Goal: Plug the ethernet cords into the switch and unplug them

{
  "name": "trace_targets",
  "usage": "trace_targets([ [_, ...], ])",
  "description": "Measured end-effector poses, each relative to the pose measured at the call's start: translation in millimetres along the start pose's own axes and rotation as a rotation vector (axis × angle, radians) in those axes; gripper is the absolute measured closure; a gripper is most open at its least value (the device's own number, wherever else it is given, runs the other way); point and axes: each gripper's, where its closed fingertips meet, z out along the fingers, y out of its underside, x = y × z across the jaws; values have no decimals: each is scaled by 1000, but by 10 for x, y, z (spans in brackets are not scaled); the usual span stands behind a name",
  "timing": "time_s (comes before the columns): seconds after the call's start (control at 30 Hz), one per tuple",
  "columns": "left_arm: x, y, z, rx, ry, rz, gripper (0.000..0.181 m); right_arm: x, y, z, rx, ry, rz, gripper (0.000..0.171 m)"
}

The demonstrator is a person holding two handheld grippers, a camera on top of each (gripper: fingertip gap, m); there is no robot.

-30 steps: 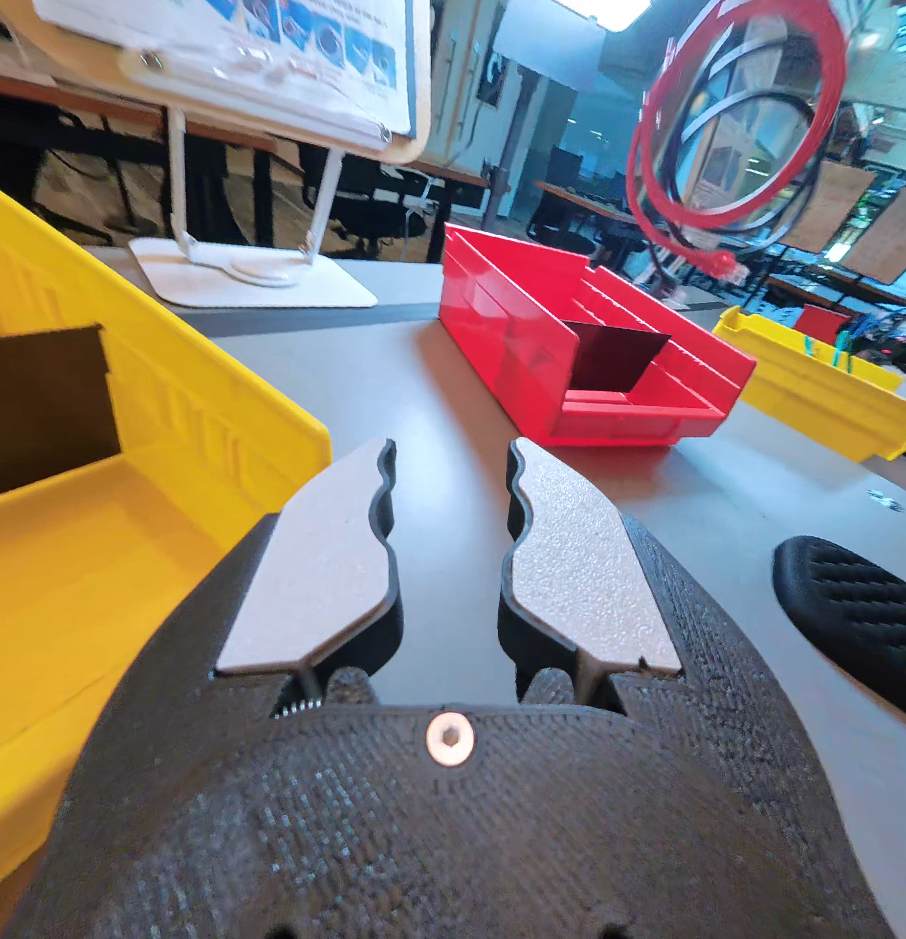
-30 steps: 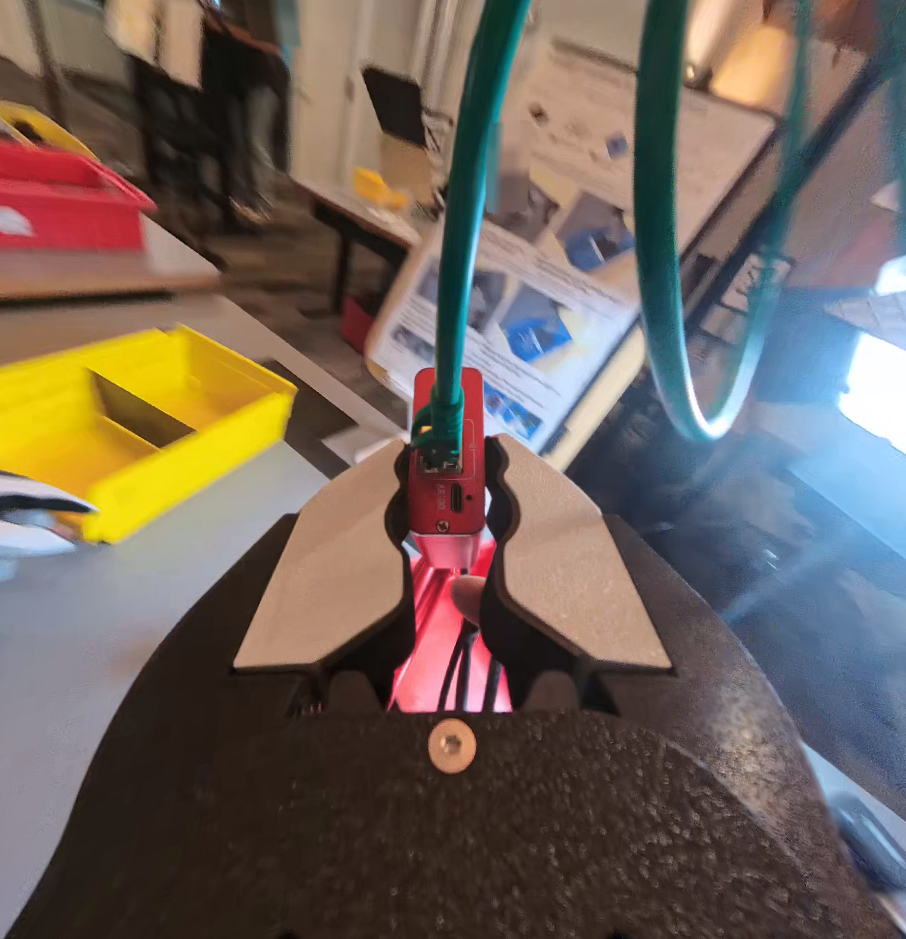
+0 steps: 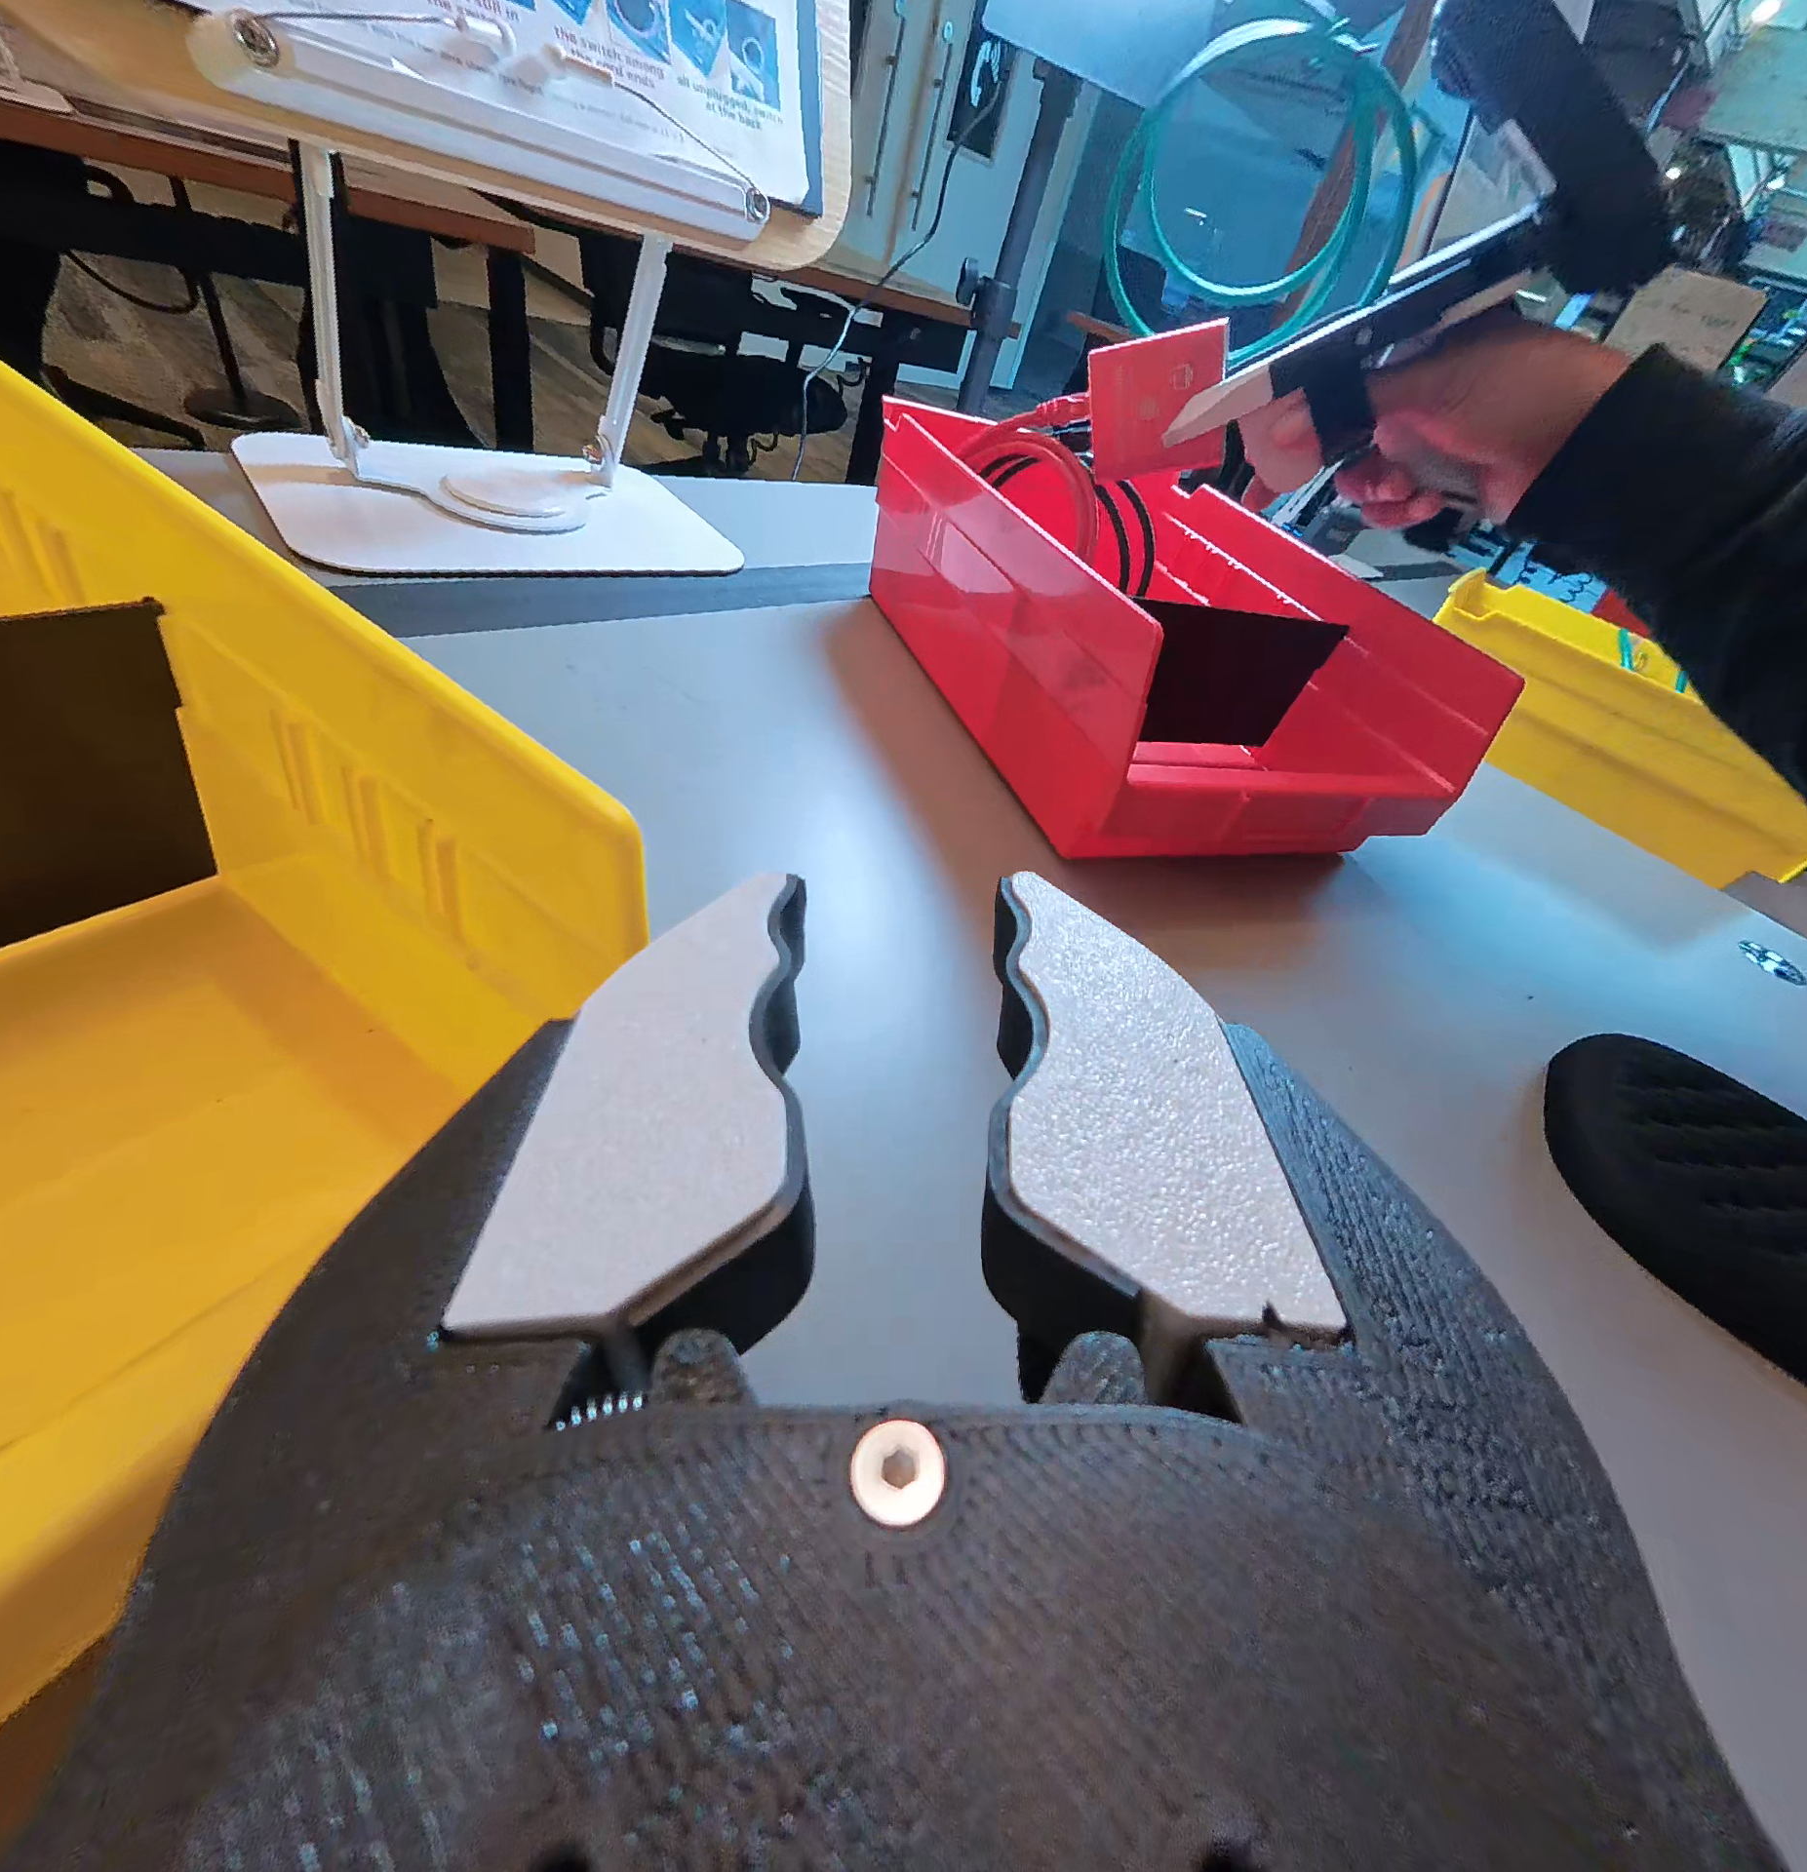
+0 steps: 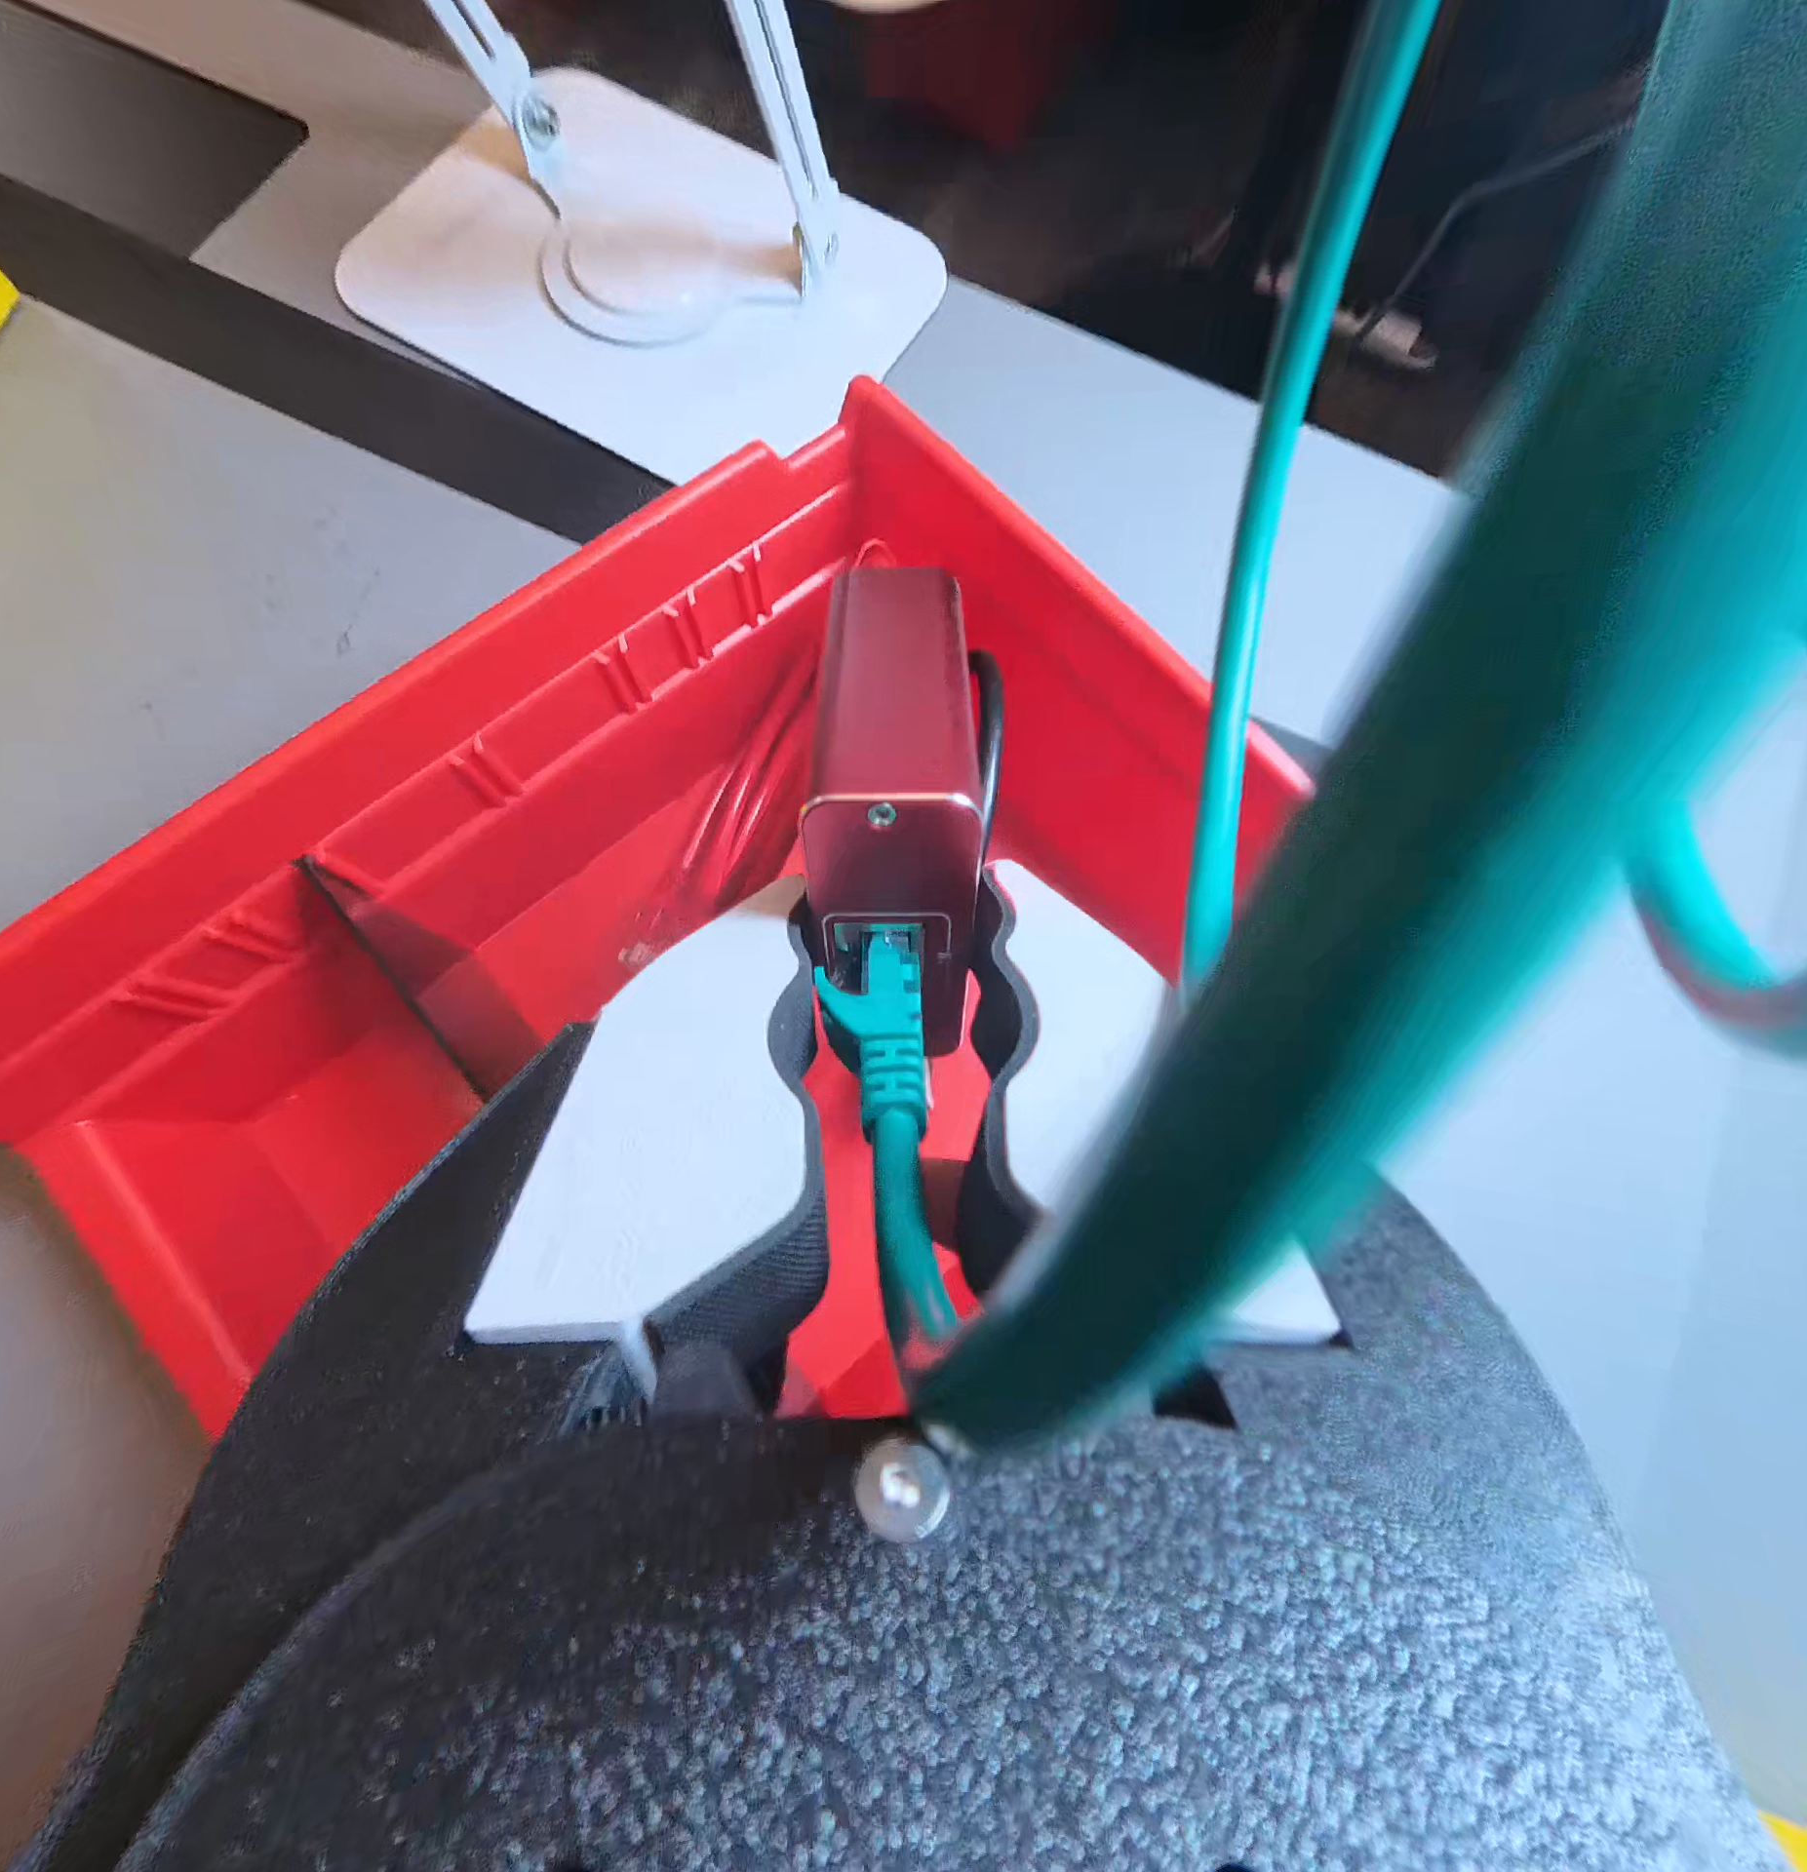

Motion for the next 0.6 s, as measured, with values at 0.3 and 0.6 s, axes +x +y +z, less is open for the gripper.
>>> trace_targets([
  [0.3, 40, 91, 42, -30, 24, -13, 147, 50, 269, 79, -288, 103, -63, 143],
  [0.6, 90, 106, 72, -41, 73, -76, 147, 215, 816, -2, -769, 230, -599, 139],
])
